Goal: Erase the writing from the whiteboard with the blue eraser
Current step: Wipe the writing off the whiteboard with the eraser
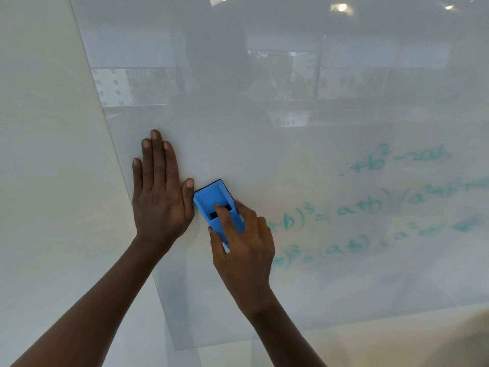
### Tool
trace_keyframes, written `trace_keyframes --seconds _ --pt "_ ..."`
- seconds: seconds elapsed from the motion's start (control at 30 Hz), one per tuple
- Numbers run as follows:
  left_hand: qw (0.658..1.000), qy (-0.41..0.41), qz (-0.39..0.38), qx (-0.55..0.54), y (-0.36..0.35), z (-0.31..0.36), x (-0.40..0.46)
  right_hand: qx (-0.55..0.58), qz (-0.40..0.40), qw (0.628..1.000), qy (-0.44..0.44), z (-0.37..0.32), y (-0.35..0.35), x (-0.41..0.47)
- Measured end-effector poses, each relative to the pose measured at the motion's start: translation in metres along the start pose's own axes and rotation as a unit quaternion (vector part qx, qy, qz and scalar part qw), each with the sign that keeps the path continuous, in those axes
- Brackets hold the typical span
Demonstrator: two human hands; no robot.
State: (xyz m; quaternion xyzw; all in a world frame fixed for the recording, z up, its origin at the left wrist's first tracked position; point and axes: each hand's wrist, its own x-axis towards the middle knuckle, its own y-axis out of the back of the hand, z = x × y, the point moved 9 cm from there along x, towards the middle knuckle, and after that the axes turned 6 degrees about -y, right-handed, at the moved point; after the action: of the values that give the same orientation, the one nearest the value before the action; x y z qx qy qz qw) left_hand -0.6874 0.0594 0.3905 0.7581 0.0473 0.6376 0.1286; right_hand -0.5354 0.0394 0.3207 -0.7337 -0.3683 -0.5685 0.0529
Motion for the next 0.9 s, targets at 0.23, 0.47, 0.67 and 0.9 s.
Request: trace_keyframes --seconds 0.23,0.47,0.67,0.9 --pt "1.000 0.014 -0.005 -0.004 0.002 0.001 -0.002 -0.026 0.006 1.000 -0.014 0.015 0.004 -0.010" --pt "1.000 0.023 -0.003 -0.003 0.003 0.003 -0.005 -0.049 0.045 0.997 -0.027 0.061 0.034 -0.001" --pt "1.000 0.020 -0.005 0.000 0.003 0.005 -0.005 -0.044 0.063 0.991 -0.114 0.114 0.054 0.000" --pt "1.000 0.020 -0.010 -0.004 0.001 0.006 -0.011 0.014 0.105 0.953 -0.284 0.163 0.070 -0.019"
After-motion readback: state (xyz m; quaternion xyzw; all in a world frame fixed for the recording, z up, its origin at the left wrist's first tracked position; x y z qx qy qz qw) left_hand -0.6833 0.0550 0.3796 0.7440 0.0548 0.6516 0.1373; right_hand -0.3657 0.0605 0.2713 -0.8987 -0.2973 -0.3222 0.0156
